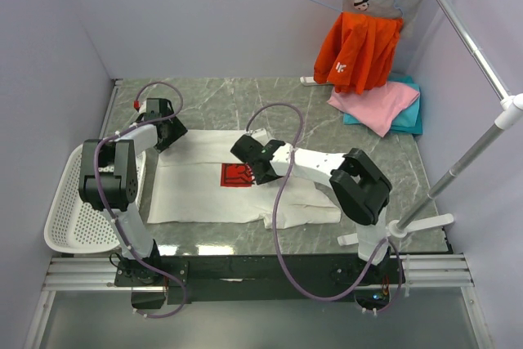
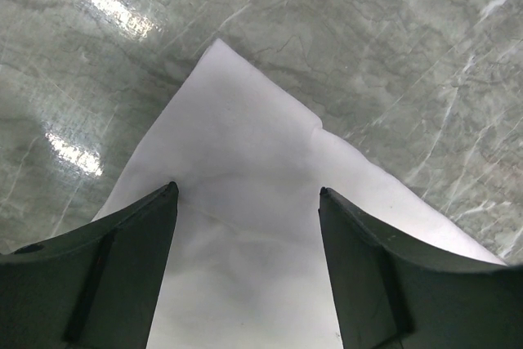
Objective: Fold and stack the t-shirts
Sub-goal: Fold the flattened tshirt in 1/3 of the way
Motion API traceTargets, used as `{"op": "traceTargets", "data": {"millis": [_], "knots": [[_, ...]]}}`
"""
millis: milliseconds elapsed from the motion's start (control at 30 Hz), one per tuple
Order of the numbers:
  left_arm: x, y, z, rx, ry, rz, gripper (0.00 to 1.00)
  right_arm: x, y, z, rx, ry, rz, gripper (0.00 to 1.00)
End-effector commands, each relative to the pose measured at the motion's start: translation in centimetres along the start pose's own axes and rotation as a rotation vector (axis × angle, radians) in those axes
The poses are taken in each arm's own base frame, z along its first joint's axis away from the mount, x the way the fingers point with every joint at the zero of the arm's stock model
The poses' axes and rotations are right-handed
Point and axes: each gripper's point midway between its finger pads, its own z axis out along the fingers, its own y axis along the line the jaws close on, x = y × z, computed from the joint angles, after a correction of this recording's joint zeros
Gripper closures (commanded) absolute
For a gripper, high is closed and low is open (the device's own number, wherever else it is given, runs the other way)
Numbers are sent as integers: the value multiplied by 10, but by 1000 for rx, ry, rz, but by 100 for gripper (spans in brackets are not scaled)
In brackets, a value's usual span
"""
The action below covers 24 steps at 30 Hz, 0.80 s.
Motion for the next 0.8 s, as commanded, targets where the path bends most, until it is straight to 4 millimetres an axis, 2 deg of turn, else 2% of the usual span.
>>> {"op": "traceTargets", "data": {"millis": [0, 33, 100, 133, 167, 200, 267, 300, 333, 400, 433, 500, 533, 567, 600, 667, 700, 767], "knots": [[20, 3, 4, 12, 67, 17, 25, -6, -12, 2, 79, -24, 25, 61], [20, 3, 4, 13, 66, 18, 25, -9, -16, 1, 92, -34, 30, 65], [21, 3, 4, 11, 69, 17, 25, -9, -23, -2, 103, -41, 42, 87], [20, 3, 4, 12, 67, 18, 25, -15, -32, -9, 114, -66, 63, 95], [21, 4, 4, 10, 70, 19, 25, -18, -38, -12, 120, -77, 80, 100], [20, 3, 4, 11, 69, 18, 25, -14, -47, -13, 132, -76, 90, 100], [21, 4, 5, 9, 71, 20, 25, -23, -72, -23, 147, -104, 150, 100], [20, 3, 5, 9, 69, 20, 25, -17, -84, -23, 168, -98, 158, 100], [20, 3, 5, 10, 70, 20, 25, -23, -105, -29, 188, -115, 206, 100], [20, 3, 6, 9, 71, 22, 25, -18, -134, -33, 235, -122, 236, 100], [20, 3, 6, 9, 71, 22, 25, -19, -147, -31, 255, -124, 259, 100], [21, 4, 6, 6, 74, 24, 25, -13, -185, -23, 341, -108, 295, 100], [22, 4, 7, 4, 77, 24, 25, -12, -196, -19, 365, -106, 311, 93], [21, 4, 7, 3, 76, 24, 25, -9, -220, -13, 416, -84, 358, 89], [22, 5, 7, 0, 77, 26, 25, -7, -234, -6, 461, -73, 372, 89], [23, 5, 7, 0, 79, 26, 25, -15, -251, 6, 478, -73, 427, 74], [22, 4, 8, 1, 80, 28, 25, -11, -269, 16, 540, -50, 473, 69], [23, 6, 8, -5, 83, 29, 25, -28, -279, 22, 554, -88, 513, 34]]}}
